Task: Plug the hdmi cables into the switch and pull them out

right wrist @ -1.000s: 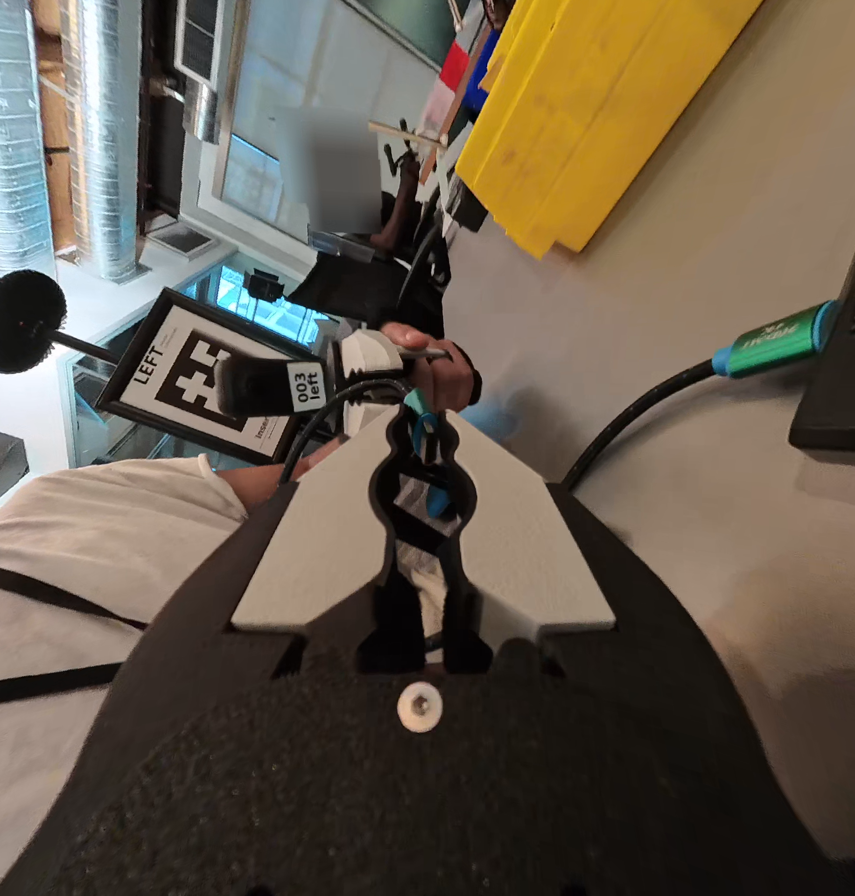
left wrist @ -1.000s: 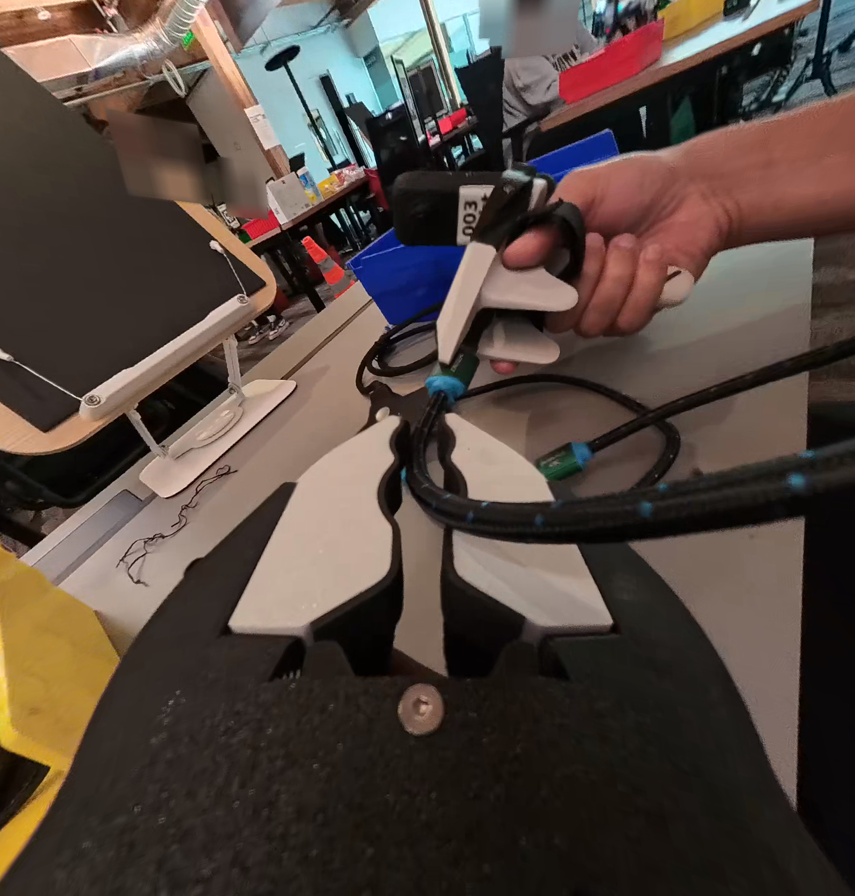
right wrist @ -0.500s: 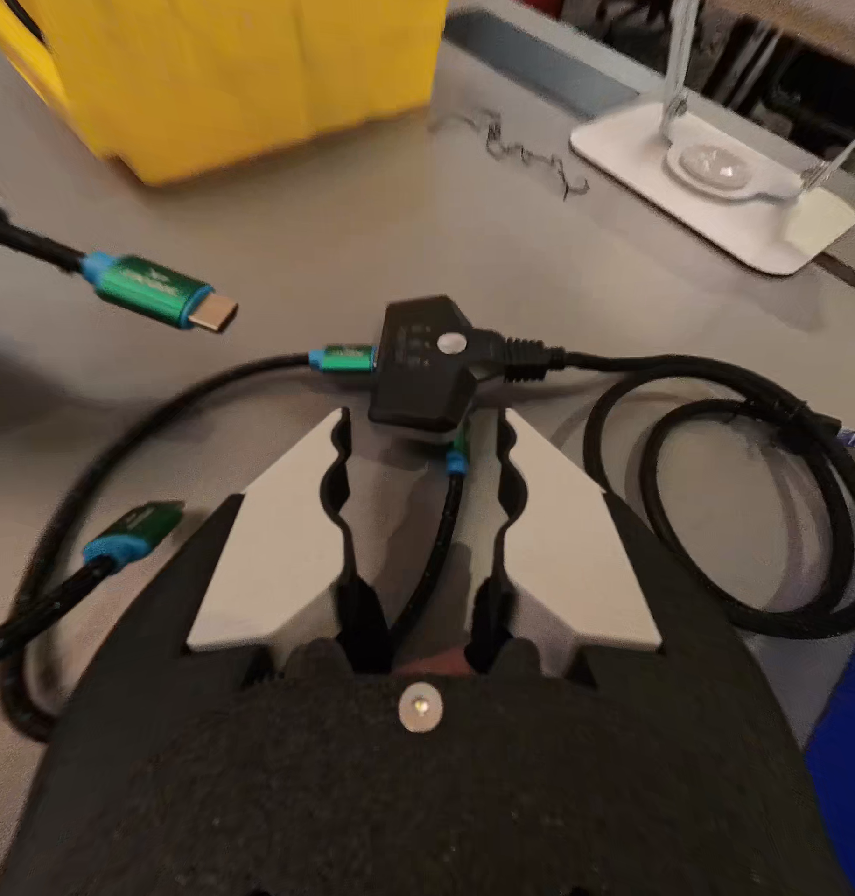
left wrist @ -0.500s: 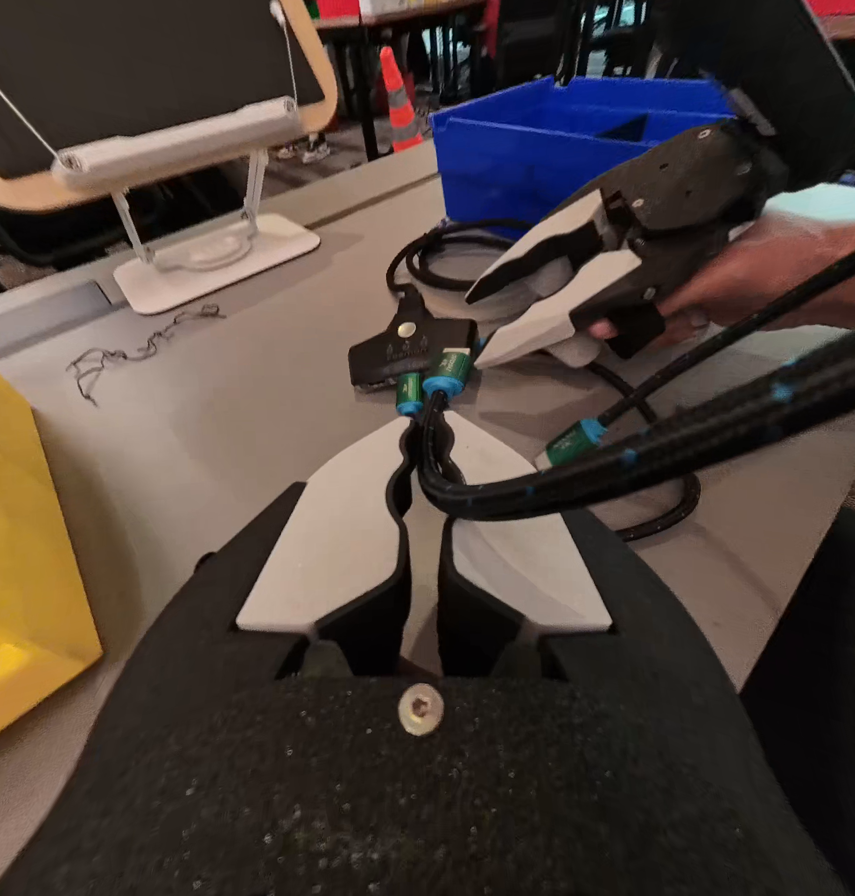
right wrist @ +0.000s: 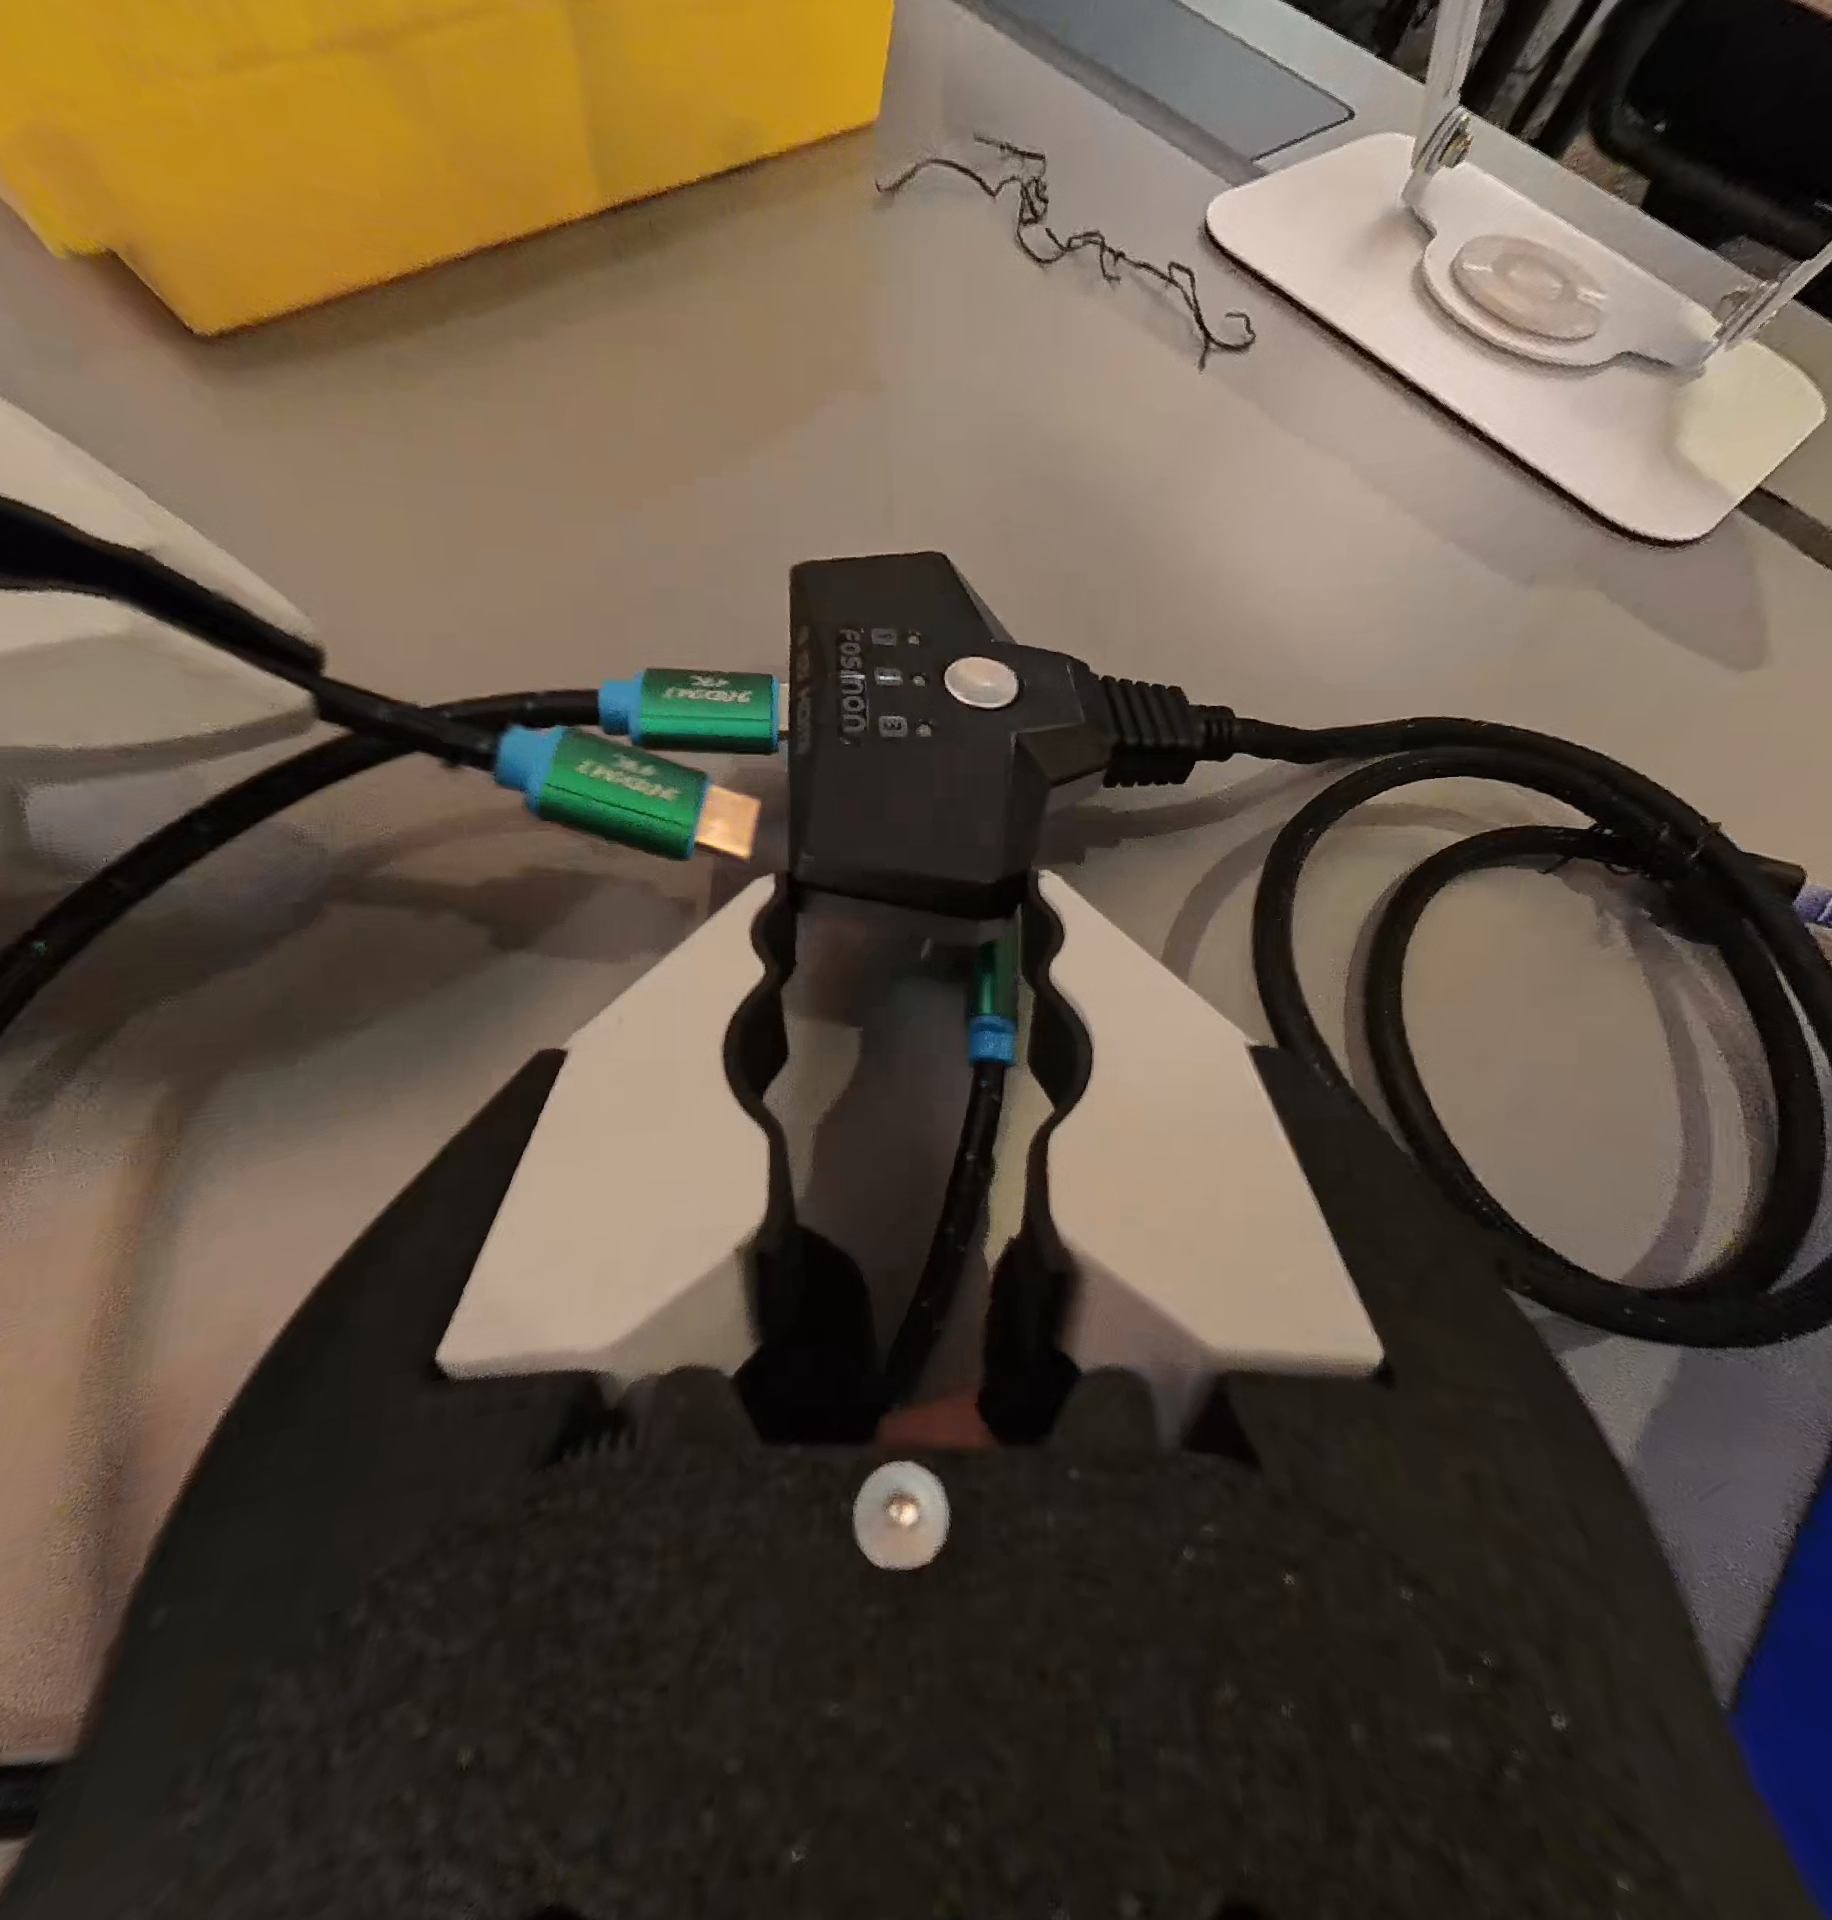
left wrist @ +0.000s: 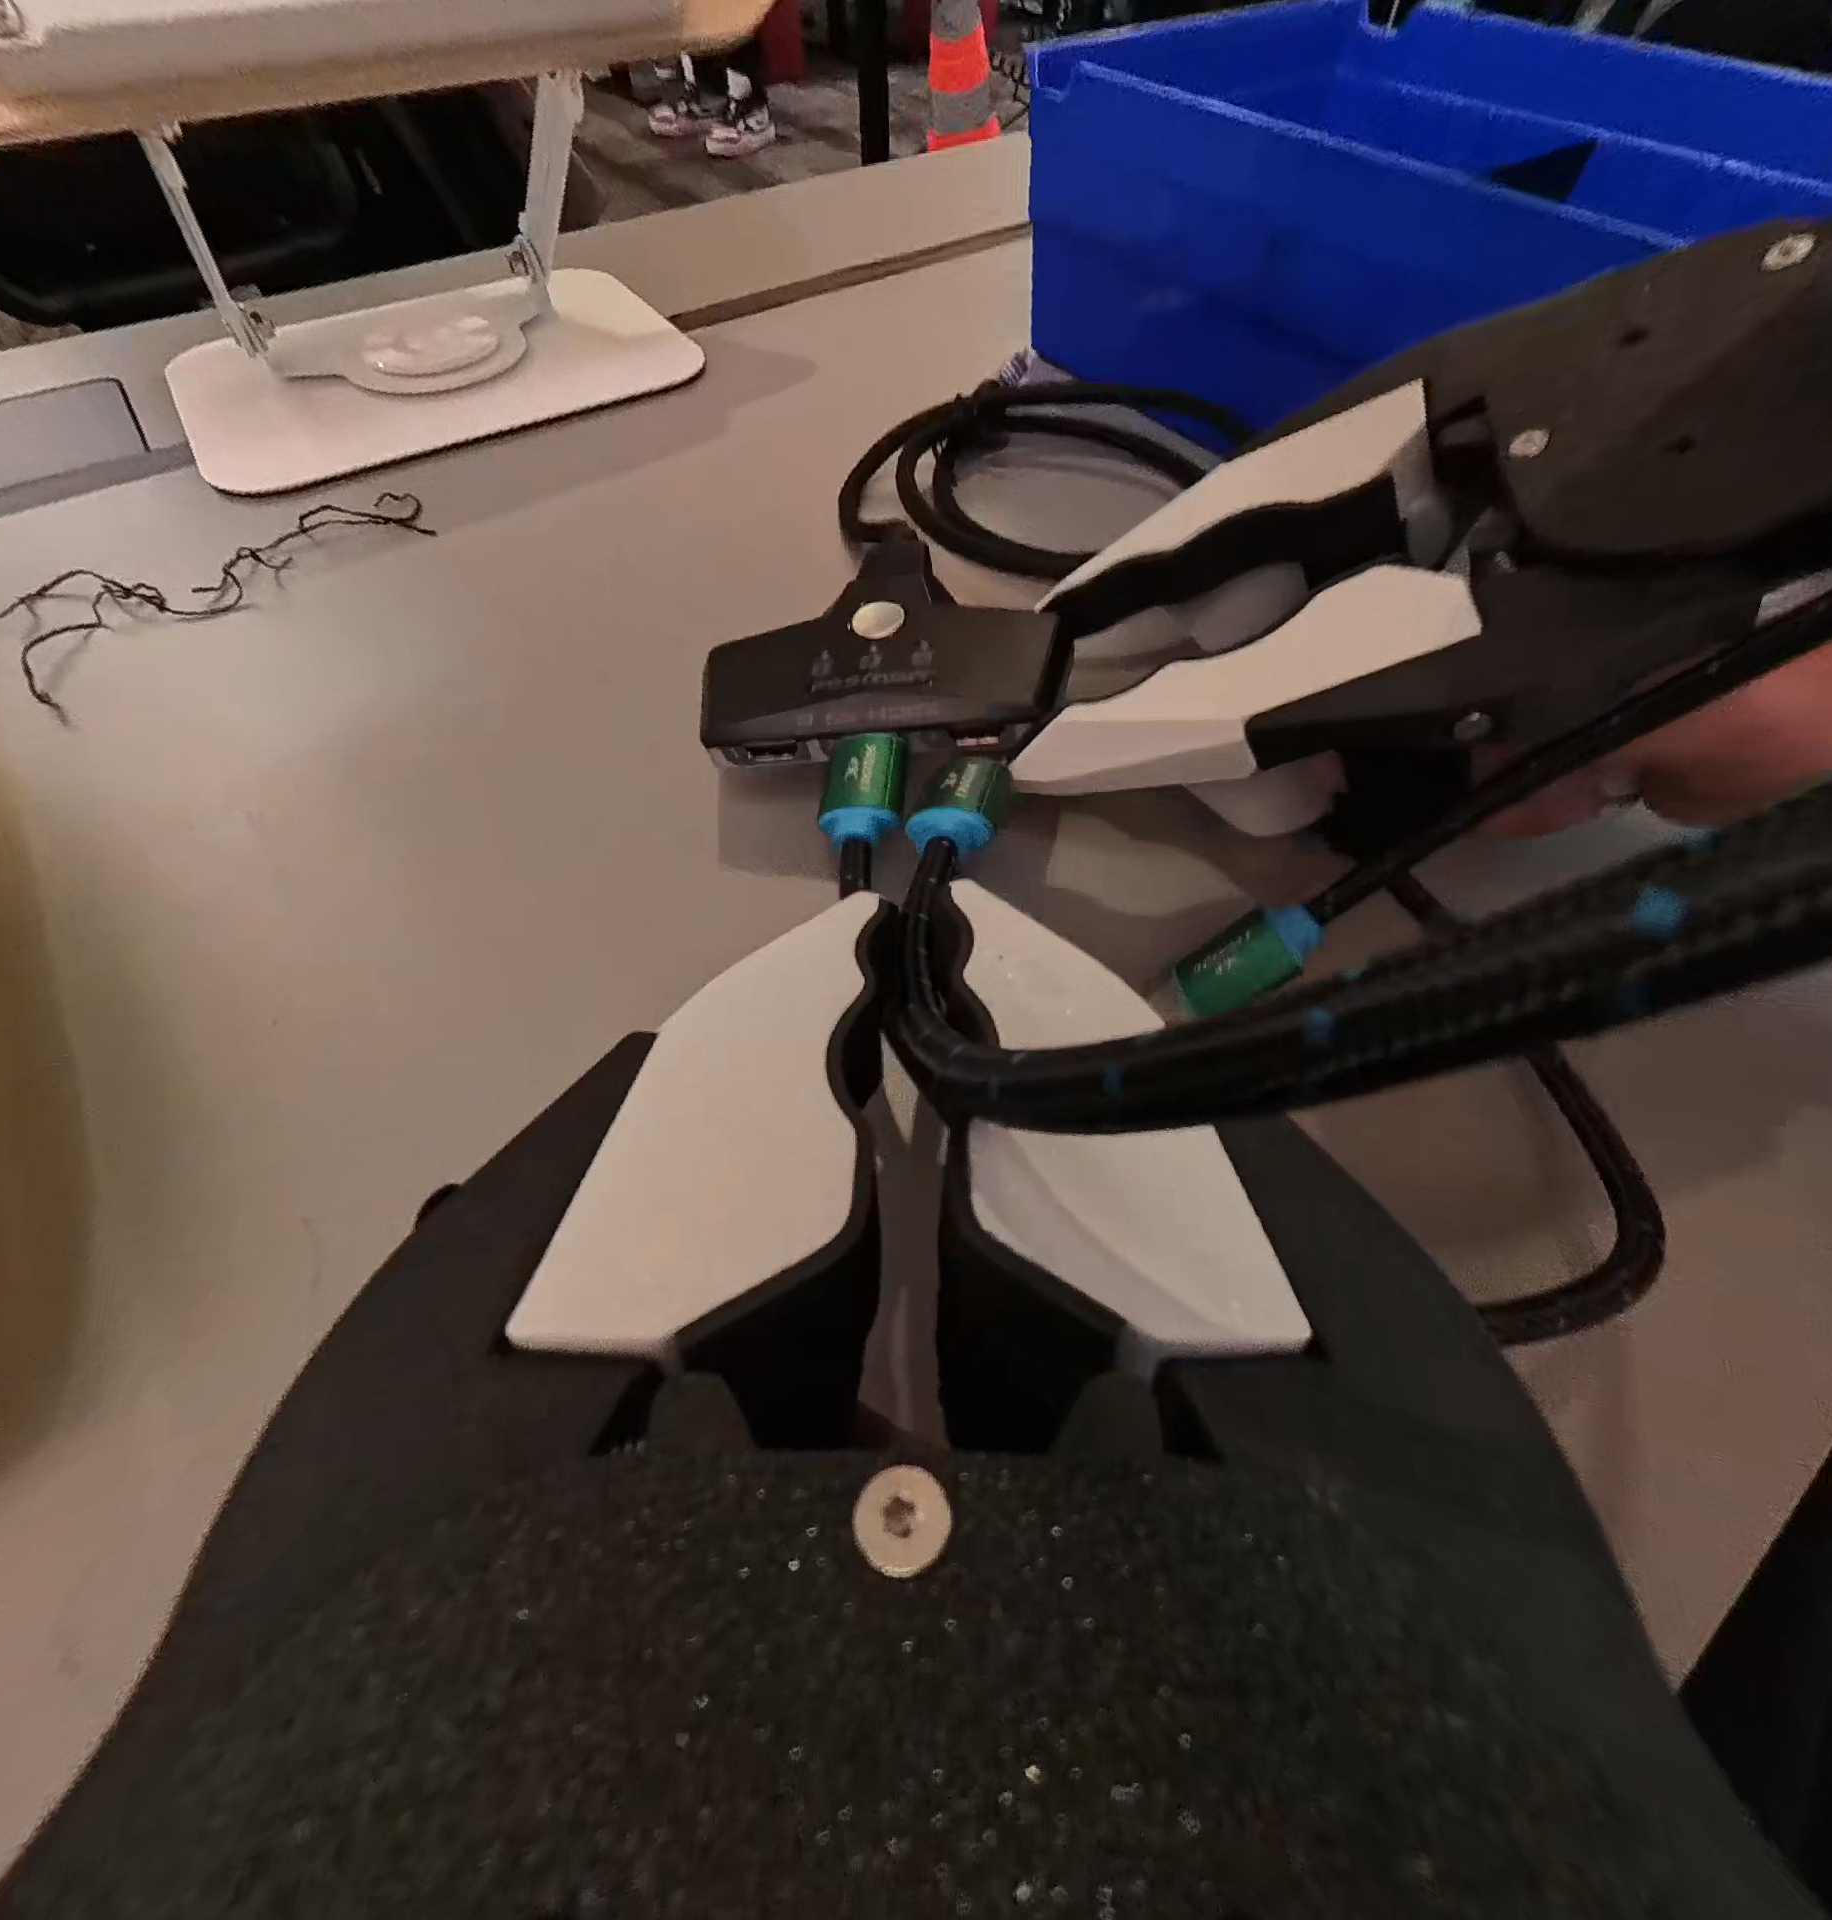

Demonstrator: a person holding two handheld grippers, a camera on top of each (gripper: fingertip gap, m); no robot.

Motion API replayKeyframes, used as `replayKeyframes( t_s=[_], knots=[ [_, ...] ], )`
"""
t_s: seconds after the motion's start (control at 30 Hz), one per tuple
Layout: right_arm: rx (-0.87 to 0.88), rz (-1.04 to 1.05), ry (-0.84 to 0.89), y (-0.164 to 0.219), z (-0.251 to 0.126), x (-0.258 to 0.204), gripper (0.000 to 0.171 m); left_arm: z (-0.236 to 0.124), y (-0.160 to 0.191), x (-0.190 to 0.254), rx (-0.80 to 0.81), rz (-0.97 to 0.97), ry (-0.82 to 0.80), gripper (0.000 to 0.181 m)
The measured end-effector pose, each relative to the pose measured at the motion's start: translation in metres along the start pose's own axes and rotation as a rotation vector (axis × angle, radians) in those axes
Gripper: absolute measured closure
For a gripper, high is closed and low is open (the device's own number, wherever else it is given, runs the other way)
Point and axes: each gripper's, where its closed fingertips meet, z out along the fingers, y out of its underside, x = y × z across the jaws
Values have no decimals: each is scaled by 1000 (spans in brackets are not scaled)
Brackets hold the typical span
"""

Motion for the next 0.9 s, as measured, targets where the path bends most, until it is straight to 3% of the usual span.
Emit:
replayKeyframes(
  t_s=[0.03,0.53,0.9],
  knots=[
    [5,2,-10,0,-1,-2,128,0,-2,1,11,2,-2,175],
    [60,77,-52,-6,-5,-3,129,0,-6,4,25,-30,-18,175],
    [103,123,-77,-10,-6,-3,129,0,-4,6,30,-172,25,176]
  ],
)
